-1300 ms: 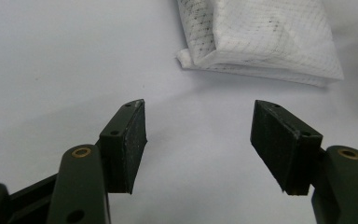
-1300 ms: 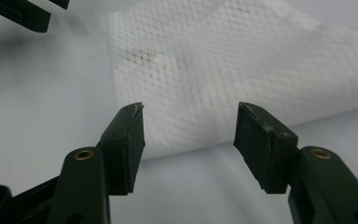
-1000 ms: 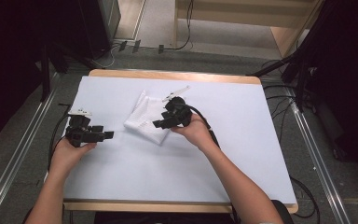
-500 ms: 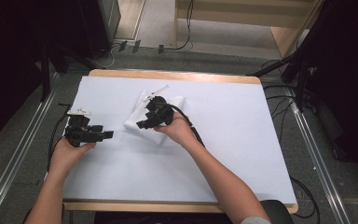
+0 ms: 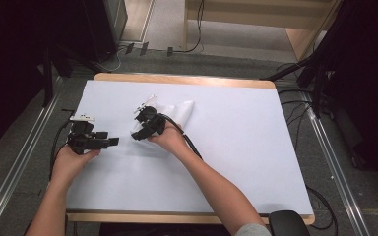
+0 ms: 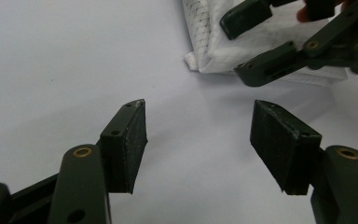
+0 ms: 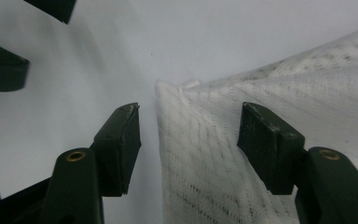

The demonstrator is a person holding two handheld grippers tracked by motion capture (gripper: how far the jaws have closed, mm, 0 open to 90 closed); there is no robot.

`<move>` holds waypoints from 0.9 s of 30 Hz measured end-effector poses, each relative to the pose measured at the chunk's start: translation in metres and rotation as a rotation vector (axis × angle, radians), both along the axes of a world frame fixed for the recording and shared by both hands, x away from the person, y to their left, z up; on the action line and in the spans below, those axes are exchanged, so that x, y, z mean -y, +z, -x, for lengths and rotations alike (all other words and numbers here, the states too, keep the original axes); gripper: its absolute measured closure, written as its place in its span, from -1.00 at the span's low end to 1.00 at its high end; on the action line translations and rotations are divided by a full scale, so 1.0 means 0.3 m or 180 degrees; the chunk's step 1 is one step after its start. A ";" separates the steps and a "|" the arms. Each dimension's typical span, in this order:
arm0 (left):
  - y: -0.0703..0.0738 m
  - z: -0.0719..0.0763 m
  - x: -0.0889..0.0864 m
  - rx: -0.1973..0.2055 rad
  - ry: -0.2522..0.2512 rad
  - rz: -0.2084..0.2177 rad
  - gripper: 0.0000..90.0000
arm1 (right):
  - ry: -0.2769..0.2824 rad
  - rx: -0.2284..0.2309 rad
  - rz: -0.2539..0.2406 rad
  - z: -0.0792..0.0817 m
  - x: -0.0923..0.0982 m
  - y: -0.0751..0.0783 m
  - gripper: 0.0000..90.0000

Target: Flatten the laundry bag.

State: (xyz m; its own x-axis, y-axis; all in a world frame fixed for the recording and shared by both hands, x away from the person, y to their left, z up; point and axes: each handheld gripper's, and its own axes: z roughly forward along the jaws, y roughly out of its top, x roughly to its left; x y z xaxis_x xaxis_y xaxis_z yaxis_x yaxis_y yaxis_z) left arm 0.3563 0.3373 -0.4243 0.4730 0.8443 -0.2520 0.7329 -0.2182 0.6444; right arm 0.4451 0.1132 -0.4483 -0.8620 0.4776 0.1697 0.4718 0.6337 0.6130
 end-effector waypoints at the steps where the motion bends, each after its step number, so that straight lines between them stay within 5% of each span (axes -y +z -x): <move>1: 0.000 0.000 0.000 0.0003 0.0005 0.0003 -0.18 | -0.0009 0.0040 0.0017 0.002 -0.003 -0.009 0.05; 5: 0.000 0.000 0.000 0.0003 0.0013 0.0017 -0.17 | -0.0048 0.0179 0.0013 0.000 0.003 -0.012 0.46; 8: 0.000 0.000 0.002 0.0002 0.0004 0.0011 -0.17 | -0.0093 -0.0086 -0.0121 -0.018 0.020 -0.011 0.77; 10: 0.000 0.000 0.002 0.0002 0.0003 0.0010 -0.17 | -0.0095 -0.0131 -0.0123 -0.020 0.026 -0.009 0.90; 17: 0.001 0.000 0.002 -0.0004 0.0000 0.0006 -0.17 | -0.0049 -0.0013 -0.0113 -0.005 0.038 0.037 0.94; 27: -0.001 -0.004 0.012 0.0001 -0.0002 -0.0007 -0.17 | -0.0042 0.0050 -0.0308 0.024 0.109 0.122 0.93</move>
State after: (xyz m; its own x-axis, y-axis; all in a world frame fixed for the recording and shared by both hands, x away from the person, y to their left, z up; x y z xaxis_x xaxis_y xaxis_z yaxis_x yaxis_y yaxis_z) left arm 0.3574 0.3339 -0.4246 0.4737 0.8445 -0.2500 0.7325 -0.2202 0.6442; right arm 0.4379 0.0805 -0.4116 -0.8586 0.4710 0.2023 0.4697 0.5649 0.6784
